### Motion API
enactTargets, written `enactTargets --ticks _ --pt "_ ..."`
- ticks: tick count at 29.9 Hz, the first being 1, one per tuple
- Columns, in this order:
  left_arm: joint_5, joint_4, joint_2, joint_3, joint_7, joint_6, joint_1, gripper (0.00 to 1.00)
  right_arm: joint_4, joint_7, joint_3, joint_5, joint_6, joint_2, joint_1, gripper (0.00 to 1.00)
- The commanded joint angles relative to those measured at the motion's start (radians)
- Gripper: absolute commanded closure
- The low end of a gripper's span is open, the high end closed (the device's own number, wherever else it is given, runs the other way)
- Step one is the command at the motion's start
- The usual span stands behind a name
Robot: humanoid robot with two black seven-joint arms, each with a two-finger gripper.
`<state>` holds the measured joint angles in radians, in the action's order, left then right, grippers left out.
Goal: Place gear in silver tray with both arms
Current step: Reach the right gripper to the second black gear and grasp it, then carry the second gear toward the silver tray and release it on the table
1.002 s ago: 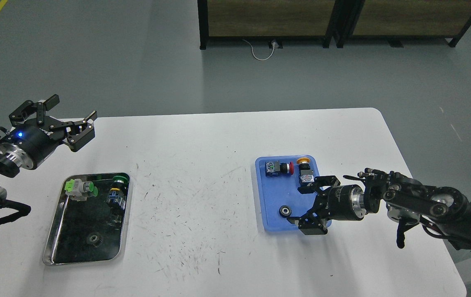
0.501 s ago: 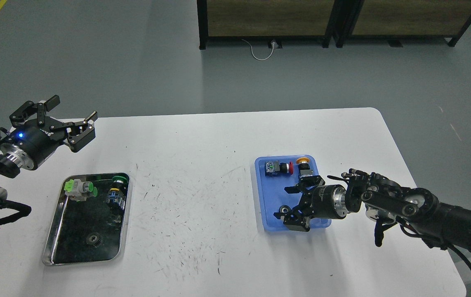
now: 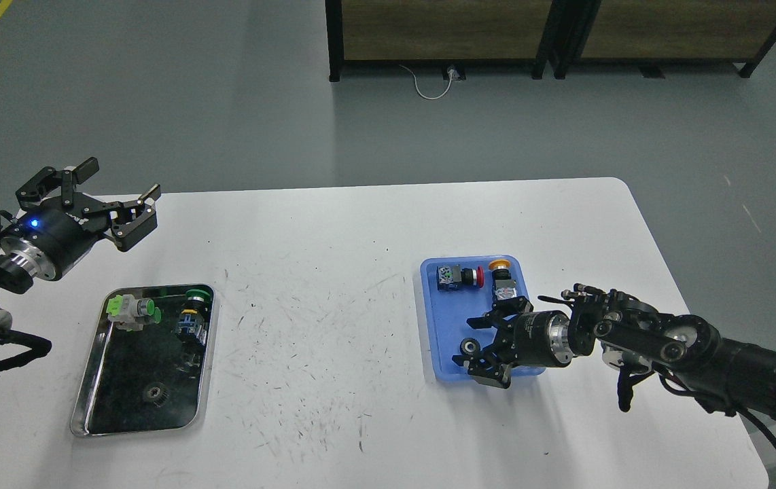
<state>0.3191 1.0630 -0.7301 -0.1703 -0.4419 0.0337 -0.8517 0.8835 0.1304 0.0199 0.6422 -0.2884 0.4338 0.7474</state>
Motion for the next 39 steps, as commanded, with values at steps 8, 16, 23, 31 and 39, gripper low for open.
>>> enactTargets --ticks 8,16,23,31,39 --pt "0.000 0.000 -0.002 0.002 0.002 0.002 0.002 0.02 0.002 -0.002 0.000 0.016 -0.005 0.000 -0.005 0.41" --pt "0.000 0.000 -0.002 0.002 0.002 0.002 0.002 0.02 0.002 -0.002 0.003 0.030 -0.012 0.000 -0.005 0.55" --pt "0.000 0.000 -0.002 0.002 0.002 0.002 0.000 0.02 0.002 -0.006 0.011 0.030 -0.021 0.002 -0.005 0.70" --pt "0.000 0.000 -0.002 0.002 0.003 0.003 -0.001 0.02 0.009 -0.006 0.044 0.027 -0.038 0.028 -0.003 0.76" --pt "0.000 0.000 0.000 0.002 0.003 0.008 -0.003 0.02 0.028 -0.006 0.104 0.011 -0.083 0.040 0.041 0.75"
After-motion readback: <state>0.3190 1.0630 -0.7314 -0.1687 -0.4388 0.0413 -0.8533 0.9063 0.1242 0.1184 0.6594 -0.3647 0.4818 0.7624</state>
